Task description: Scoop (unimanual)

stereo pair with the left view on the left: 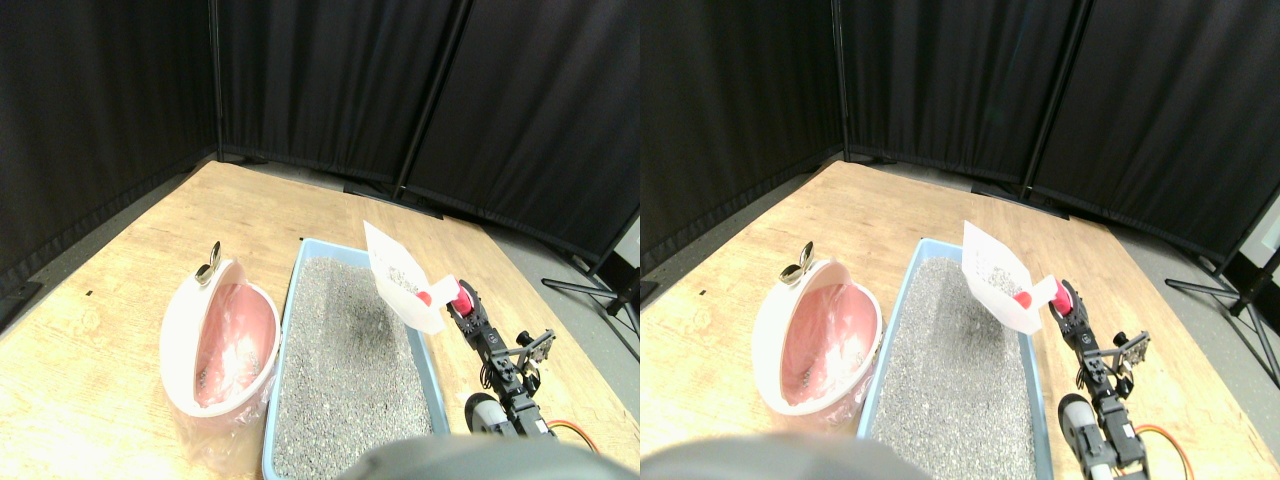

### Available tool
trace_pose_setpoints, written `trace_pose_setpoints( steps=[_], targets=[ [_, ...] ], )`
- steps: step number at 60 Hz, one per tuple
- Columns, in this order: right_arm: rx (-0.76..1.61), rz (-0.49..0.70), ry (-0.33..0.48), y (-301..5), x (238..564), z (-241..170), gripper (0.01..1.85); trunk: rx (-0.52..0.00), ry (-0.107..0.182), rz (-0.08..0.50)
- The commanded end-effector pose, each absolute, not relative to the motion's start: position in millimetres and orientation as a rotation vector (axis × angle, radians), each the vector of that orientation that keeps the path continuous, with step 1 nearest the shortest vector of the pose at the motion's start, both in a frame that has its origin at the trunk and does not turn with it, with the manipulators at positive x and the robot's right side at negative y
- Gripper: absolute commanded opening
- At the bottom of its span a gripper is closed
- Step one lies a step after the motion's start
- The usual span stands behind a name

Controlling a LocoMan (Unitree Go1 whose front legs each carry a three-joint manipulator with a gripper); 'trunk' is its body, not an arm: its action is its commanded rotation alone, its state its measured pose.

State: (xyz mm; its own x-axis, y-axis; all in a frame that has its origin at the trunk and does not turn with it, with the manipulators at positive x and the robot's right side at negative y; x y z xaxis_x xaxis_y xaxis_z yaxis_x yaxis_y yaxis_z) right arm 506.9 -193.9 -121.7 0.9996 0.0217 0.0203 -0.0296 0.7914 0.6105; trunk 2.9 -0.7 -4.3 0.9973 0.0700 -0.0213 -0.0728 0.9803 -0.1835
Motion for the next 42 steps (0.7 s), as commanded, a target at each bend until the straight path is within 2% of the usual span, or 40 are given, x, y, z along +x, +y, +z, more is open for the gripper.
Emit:
trace_pose_setpoints(
  steps=[1, 20, 42],
  targets=[
    [0.811, 0.029, -0.065, -185, 509, -111, 0.06, -0.192, -0.014, 0.078],
    [1.042, -0.008, -0.044, -175, 514, -113, 0.06, -0.195, -0.015, 0.086],
    [0.989, 0.015, -0.025, -171, 518, -108, 0.06, -0.206, -0.01, 0.096]
  ],
)
